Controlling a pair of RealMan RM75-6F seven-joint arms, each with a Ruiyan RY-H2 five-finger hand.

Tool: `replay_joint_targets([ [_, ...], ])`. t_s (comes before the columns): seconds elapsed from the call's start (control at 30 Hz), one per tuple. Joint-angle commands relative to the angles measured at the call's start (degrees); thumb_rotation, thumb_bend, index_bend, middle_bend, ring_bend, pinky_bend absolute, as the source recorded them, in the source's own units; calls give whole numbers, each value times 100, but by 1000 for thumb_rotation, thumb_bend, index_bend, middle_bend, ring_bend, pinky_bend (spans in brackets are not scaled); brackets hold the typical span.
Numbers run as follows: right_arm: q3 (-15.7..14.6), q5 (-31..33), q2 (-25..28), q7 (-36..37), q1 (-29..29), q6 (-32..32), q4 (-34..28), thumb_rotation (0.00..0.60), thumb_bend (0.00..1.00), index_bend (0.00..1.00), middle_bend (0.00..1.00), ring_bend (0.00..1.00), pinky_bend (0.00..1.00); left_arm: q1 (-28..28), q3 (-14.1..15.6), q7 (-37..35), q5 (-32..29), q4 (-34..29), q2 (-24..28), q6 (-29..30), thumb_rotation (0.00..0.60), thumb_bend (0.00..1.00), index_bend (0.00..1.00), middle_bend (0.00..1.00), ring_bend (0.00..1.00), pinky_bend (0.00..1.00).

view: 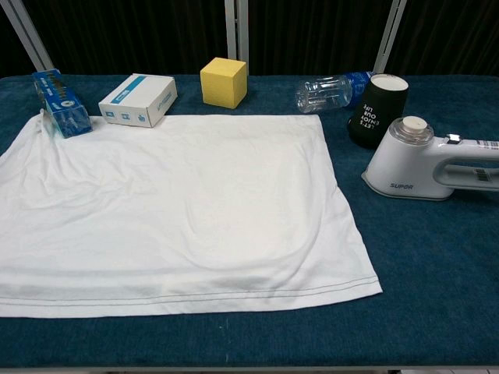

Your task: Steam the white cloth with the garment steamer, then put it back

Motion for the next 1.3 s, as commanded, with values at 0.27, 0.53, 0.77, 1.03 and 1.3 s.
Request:
replay_joint_targets([
  [0.27, 354, 914, -3, -921, 495, -728, -793, 600, 154, 74, 186, 144, 165, -84, -9, 16, -40, 43, -27, -151, 600, 300, 67, 61, 0, 0],
  [0.53, 831, 2635, -365, -1612, 1264, -1599, -1331, 600, 98, 298, 339, 366, 208, -70, 59, -94, 16, 171, -114, -168, 600, 300, 67, 61, 0, 0],
  [0.77, 839, 3833, -783, -2679, 1955, -1971, -1152, 600, 98, 348, 344, 365, 0, -97, 72, -204, 8, 343, -177, -239, 600, 300, 67, 61, 0, 0],
  [1.03, 881, 4843, -1109, -3187, 2509, -2193, -844, 600, 97, 422, 392, 375, 0, -166, 71, -257, -10, 439, -195, -362, 600, 300, 67, 61, 0, 0],
  [1.3, 840, 5258, -1376, -3215, 2828, -2446, -437, 600, 98, 493, 453, 454, 0, -206, 67, -219, -26, 422, -169, -415, 600, 300, 67, 61, 0, 0],
])
